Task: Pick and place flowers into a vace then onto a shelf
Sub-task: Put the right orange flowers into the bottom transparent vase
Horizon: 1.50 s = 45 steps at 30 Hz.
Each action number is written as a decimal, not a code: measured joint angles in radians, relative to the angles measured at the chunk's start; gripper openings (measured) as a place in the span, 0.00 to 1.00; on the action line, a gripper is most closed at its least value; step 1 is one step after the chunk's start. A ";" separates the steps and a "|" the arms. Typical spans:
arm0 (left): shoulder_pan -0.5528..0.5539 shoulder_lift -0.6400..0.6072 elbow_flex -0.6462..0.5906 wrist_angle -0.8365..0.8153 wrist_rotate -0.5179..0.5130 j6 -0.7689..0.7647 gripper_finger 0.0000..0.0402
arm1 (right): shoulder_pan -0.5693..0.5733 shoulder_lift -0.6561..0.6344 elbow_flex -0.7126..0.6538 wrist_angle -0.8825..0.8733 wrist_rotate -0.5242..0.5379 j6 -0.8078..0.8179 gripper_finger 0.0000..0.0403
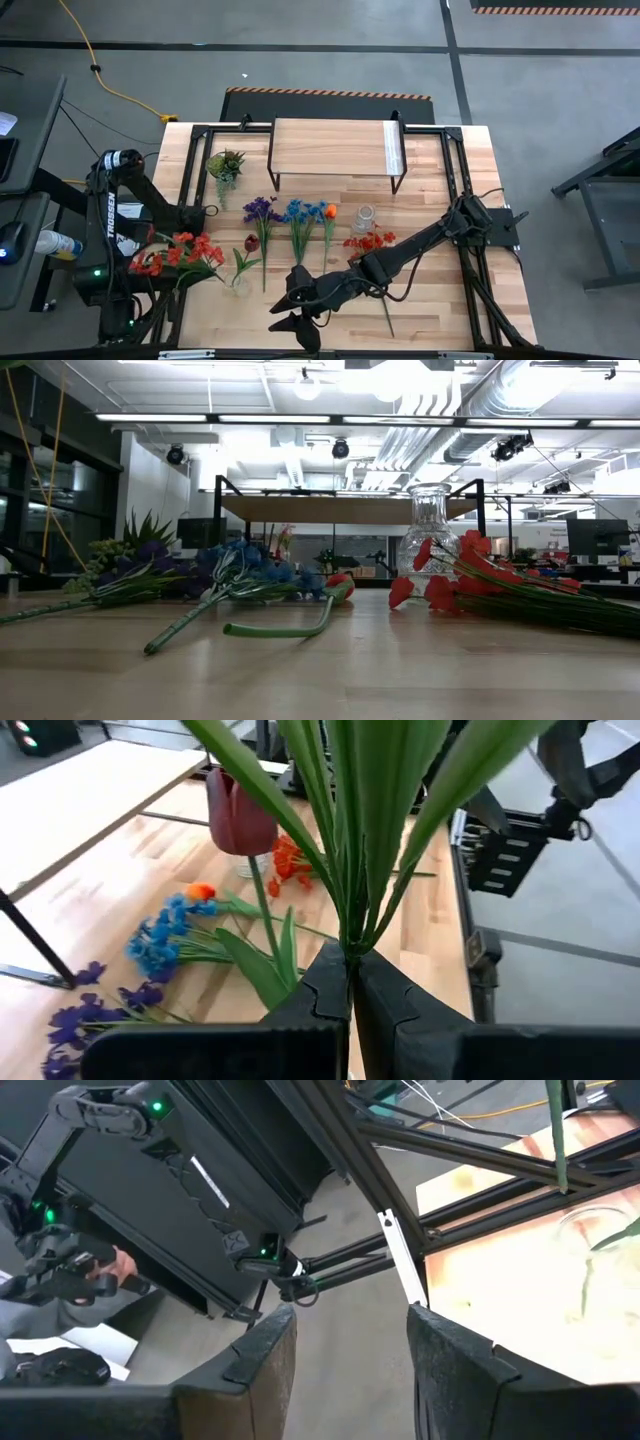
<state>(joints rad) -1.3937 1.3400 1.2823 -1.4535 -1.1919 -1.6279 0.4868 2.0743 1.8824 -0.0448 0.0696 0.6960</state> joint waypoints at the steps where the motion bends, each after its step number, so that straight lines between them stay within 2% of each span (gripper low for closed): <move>1: 0.000 0.009 0.000 -0.015 0.003 -0.017 0.09 | -0.003 0.000 0.000 0.000 0.000 0.000 0.45; 10: 0.000 0.099 0.000 -0.119 0.006 -0.191 0.09 | -0.011 0.000 0.000 0.000 0.000 0.003 0.45; 15: 0.031 0.138 -0.001 -0.117 0.011 -0.206 0.09 | -0.011 0.000 0.000 0.004 -0.001 0.004 0.45; 23: 0.106 0.191 -0.002 -0.116 0.081 -0.185 0.09 | -0.009 0.000 0.000 0.005 -0.002 0.030 0.45; 33: 0.105 0.192 -0.002 -0.094 0.107 -0.202 0.09 | -0.009 0.000 0.000 0.005 -0.010 0.037 0.45; 45: 0.104 0.265 -0.001 -0.052 0.139 -0.265 0.09 | -0.008 0.000 0.000 0.005 -0.018 0.037 0.45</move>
<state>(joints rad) -1.2896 1.6054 1.2812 -1.5058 -1.0533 -1.8931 0.4786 2.0743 1.8824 -0.0395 0.0517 0.7334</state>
